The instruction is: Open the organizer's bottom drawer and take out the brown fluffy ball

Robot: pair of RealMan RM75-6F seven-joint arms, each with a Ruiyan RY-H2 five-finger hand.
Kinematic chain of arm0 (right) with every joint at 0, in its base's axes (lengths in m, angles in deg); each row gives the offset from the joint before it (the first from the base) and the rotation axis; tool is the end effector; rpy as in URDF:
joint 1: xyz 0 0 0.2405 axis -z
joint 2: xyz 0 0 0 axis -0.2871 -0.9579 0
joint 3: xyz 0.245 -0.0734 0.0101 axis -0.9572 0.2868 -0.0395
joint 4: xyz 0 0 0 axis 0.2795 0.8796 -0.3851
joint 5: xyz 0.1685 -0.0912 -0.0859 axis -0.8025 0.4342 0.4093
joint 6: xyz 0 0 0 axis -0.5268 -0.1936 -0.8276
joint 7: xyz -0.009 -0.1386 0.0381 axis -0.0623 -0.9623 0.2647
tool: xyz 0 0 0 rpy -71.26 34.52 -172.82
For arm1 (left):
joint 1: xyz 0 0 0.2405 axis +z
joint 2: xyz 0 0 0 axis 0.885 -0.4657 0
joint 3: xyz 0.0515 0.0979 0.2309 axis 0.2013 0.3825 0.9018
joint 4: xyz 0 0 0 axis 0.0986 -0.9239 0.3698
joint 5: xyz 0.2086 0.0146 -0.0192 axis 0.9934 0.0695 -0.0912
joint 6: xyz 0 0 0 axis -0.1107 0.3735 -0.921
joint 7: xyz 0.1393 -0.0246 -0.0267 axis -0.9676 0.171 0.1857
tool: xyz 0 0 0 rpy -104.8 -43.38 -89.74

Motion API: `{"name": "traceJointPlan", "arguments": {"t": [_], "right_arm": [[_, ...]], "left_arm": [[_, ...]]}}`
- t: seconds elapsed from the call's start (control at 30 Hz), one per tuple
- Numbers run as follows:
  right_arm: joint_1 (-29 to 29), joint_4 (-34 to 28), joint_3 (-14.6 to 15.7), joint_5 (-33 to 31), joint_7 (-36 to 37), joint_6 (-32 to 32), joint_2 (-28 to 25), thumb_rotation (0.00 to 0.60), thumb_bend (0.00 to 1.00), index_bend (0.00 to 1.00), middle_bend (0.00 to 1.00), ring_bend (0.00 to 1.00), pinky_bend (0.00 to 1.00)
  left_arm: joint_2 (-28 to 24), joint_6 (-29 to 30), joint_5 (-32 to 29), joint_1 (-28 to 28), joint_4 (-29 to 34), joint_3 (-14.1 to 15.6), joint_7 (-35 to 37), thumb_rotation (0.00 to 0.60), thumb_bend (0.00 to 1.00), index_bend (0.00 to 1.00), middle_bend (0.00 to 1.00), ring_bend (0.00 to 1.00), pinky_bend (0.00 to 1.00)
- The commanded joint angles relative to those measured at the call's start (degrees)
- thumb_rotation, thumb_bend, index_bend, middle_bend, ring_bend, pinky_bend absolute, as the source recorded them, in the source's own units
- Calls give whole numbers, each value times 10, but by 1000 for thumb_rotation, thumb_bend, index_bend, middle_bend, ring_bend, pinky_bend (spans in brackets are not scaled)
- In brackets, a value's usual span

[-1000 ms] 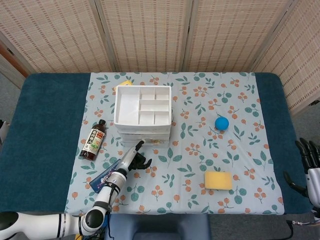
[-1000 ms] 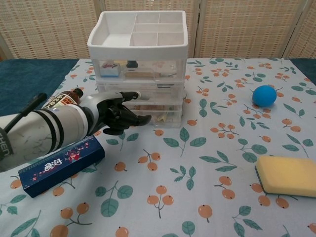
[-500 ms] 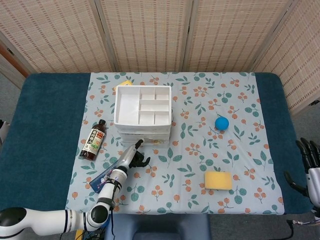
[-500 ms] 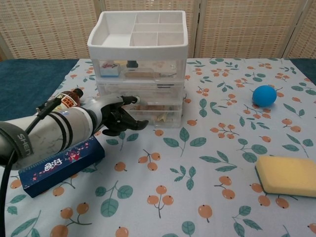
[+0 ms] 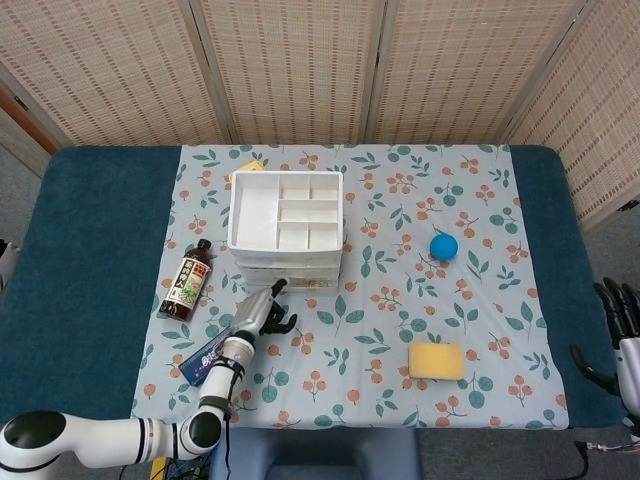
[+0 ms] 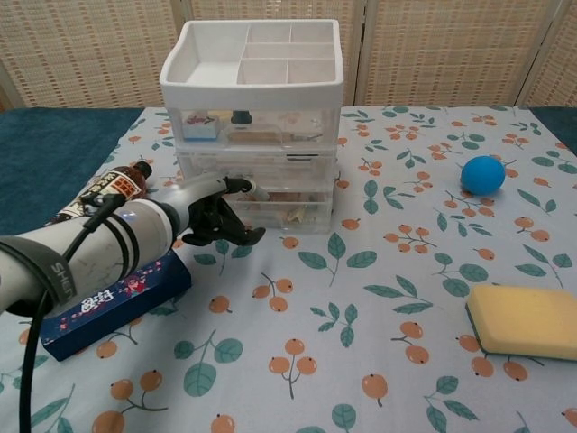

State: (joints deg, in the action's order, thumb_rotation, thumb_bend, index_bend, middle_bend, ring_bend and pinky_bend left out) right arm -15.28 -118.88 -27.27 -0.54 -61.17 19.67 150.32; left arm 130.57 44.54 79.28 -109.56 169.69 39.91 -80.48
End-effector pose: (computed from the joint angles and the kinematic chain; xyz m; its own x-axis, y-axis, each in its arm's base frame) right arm -0.3178 -0.1513 0.1937 0.3670 0.1517 0.9178 -0.9294 0.0173 0.3688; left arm -0.0855 0.3216 -0.0888 -0.1721 0.4775 0.8616 0.9850 0.0694 0.1583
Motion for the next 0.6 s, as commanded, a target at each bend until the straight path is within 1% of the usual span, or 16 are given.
{"name": "traceJointPlan", "arguments": {"t": [0.03, 0.27, 0.6], "right_arm": [[0, 1, 0, 0, 1, 0, 0, 600, 316, 0, 34, 7, 67], [1, 3, 0, -1, 3, 0, 1, 600, 316, 0, 34, 7, 67], [3, 6, 0, -3, 6, 2, 1, 600, 317, 0, 34, 7, 67]], "left_arm": [[4, 6, 9, -4, -8, 8, -14, 600, 404, 172, 960, 1000, 1000], [8, 9, 18, -11, -19, 20, -50, 600, 404, 171, 960, 1000, 1000], [13, 15, 31, -22, -25, 29, -91, 600, 404, 211, 960, 1000, 1000]]}}
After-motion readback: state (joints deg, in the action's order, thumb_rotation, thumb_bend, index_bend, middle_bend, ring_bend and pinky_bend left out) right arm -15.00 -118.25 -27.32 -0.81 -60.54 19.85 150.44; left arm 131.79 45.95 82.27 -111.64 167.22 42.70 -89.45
